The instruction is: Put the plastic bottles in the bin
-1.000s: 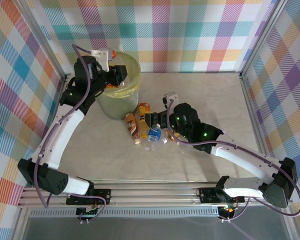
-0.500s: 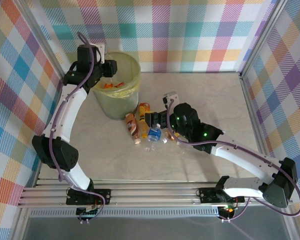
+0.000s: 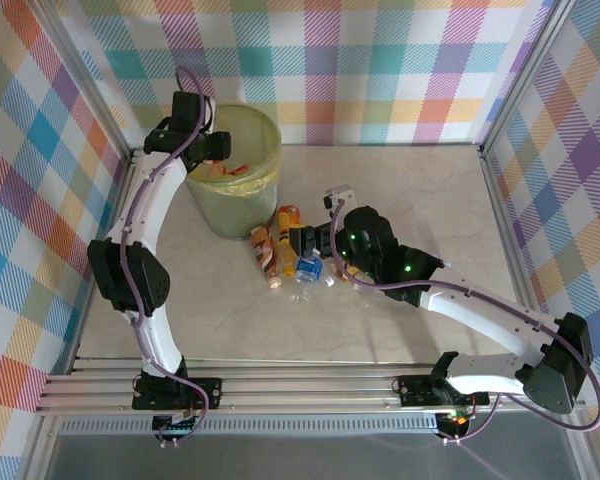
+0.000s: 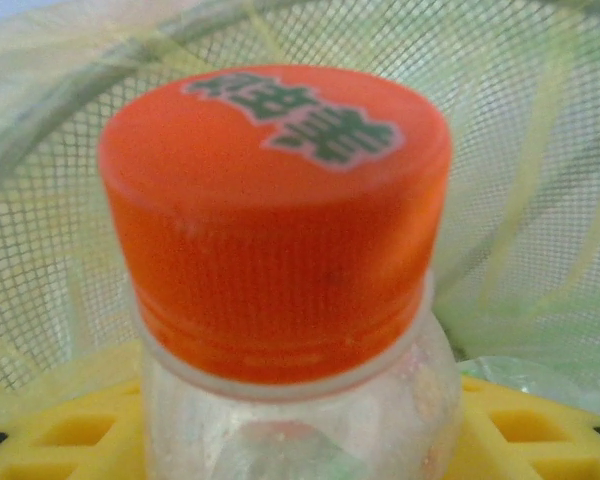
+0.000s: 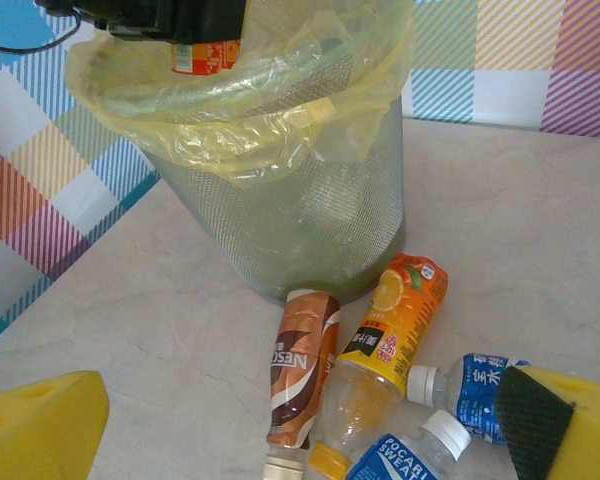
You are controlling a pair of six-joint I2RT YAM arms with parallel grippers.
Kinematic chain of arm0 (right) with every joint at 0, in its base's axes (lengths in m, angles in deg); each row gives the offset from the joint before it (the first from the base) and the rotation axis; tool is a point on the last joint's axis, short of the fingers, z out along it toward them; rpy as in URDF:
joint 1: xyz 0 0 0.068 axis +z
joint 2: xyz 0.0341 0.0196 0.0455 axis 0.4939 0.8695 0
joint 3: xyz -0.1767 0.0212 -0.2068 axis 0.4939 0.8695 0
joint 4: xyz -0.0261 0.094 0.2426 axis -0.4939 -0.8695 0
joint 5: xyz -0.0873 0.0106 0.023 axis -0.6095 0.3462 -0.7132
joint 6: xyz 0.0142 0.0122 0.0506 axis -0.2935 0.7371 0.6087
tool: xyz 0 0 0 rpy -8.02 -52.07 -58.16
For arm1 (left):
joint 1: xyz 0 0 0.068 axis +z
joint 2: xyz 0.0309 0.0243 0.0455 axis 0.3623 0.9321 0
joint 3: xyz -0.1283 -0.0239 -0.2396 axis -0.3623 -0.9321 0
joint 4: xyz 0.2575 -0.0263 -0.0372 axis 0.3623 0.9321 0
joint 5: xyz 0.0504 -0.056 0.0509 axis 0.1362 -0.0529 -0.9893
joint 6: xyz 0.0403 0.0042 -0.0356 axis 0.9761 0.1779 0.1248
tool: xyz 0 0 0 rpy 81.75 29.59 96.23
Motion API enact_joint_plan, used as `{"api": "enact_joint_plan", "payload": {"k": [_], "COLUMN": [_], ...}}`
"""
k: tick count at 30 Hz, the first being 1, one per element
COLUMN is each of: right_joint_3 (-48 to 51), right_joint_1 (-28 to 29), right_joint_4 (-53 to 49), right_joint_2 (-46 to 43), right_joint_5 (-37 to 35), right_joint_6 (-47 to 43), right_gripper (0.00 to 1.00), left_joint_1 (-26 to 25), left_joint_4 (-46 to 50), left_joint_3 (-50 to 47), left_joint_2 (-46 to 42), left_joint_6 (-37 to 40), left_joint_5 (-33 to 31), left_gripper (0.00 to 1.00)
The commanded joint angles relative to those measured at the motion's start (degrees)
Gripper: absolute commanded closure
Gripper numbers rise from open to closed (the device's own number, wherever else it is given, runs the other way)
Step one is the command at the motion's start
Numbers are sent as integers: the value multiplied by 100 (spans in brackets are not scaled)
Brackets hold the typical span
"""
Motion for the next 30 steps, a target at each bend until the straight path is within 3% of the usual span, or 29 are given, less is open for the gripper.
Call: {"api": "enact_joint_plan", "payload": {"k": [1, 9, 20, 24, 30], "right_joint_3": [-129, -134, -103, -79, -42], "right_joint_1": [7, 7, 7, 9, 7], "right_joint_4": [-9, -18, 0, 2, 20], "right_joint_2": [18, 18, 19, -4, -19], "right_joint_5": [-90, -120, -132, -156, -208], "right_joint_6": [53, 44, 53, 62, 102], "right_gripper": [0, 0, 0, 0, 0], "left_joint_1": [55, 62, 61, 52, -16], "left_joint_4": [209, 291, 161, -51, -581], "left_joint_3": [258, 421, 287, 1, -798], "left_joint_2": [115, 136, -435, -902, -1907], "left_joint_6": [53, -77, -544, -724, -1019], "left_joint_5": [-192, -109, 366, 724, 1103], "left_gripper": [36, 12, 5, 0, 0]}}
